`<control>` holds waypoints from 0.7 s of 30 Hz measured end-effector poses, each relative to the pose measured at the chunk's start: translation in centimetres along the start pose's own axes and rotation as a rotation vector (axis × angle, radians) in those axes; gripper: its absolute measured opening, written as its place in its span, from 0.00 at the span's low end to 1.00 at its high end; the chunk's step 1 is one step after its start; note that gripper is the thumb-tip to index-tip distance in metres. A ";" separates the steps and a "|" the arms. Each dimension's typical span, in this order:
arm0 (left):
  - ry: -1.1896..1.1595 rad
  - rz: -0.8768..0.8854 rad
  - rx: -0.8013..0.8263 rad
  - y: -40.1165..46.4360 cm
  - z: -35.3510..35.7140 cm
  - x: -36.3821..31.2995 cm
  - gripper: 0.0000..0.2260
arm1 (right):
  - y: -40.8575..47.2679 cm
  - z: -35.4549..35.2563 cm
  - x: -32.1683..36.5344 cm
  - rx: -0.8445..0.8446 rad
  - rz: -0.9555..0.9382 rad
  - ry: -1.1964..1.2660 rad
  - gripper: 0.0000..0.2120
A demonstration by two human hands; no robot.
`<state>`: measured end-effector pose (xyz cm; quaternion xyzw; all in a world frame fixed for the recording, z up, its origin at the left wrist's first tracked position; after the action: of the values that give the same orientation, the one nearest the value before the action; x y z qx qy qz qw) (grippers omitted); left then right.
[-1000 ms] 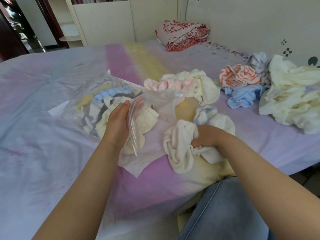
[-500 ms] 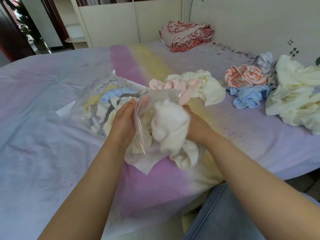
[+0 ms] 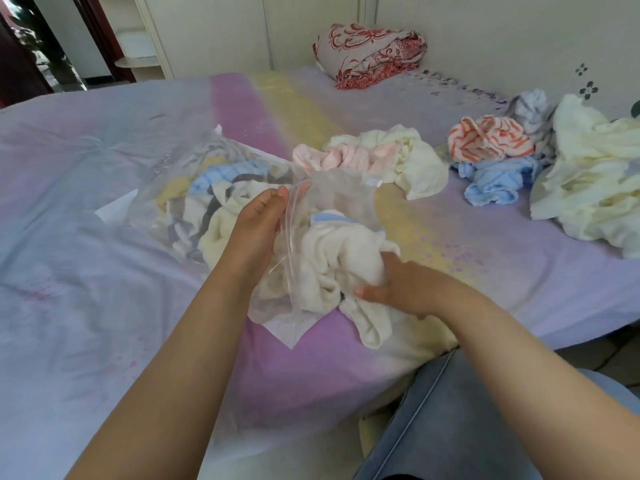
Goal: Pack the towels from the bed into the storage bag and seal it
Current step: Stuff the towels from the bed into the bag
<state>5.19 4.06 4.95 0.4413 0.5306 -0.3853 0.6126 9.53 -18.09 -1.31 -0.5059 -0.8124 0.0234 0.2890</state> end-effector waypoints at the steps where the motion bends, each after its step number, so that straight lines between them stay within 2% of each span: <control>1: 0.027 -0.007 -0.004 0.0 0.2 0.0 0.17 | 0.2 0.9 0.9 0.000 -0.037 0.019 0.41; 3: 0.067 -0.021 -0.012 -0.2 0.5 0.1 0.23 | 1.0 1.3 2.6 -0.141 -0.117 0.111 0.27; 4: 0.080 -0.025 -0.004 -0.4 0.7 0.0 0.25 | 1.4 1.2 3.4 -0.203 -0.146 0.229 0.21; 6: 0.066 -0.025 0.024 -0.7 1.1 -0.2 0.24 | 2.2 0.8 4.9 -0.248 -0.191 0.590 0.16; 9: -0.007 -0.025 0.017 -1.0 0.9 -0.7 0.20 | 4.3 1.9 7.8 -0.082 -0.210 1.090 0.17; 12: -0.038 -0.023 0.030 -0.9 0.5 -0.9 0.11 | 6.9 3.6 10.9 0.127 -0.186 1.318 0.18; 14: -0.035 -0.026 0.050 -0.9 0.6 -0.9 0.11 | 8.6 4.3 12.7 0.231 -0.170 1.426 0.19; 17: -0.080 -0.019 0.045 -0.8 0.2 -1.1 0.12 | 11.0 4.3 14.1 0.212 -0.132 1.462 0.22; 21: -0.222 -0.025 -0.014 -0.2 -1.8 -1.1 0.16 | 11.2 3.9 15.2 0.294 -0.196 1.558 0.24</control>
<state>4.31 5.67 5.88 0.3847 0.4679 -0.4356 0.6658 11.80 1.03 -1.52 -0.2600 -0.4062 -0.2555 0.8379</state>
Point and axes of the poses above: each hand's wrist, its own y-axis towards the middle knuckle, its own z-axis out of the palm, x = y × z, the point moved 7 cm from there along y, towards the middle knuckle, and after that the axes turned 3 degrees about -z, right-handed, at the moved point
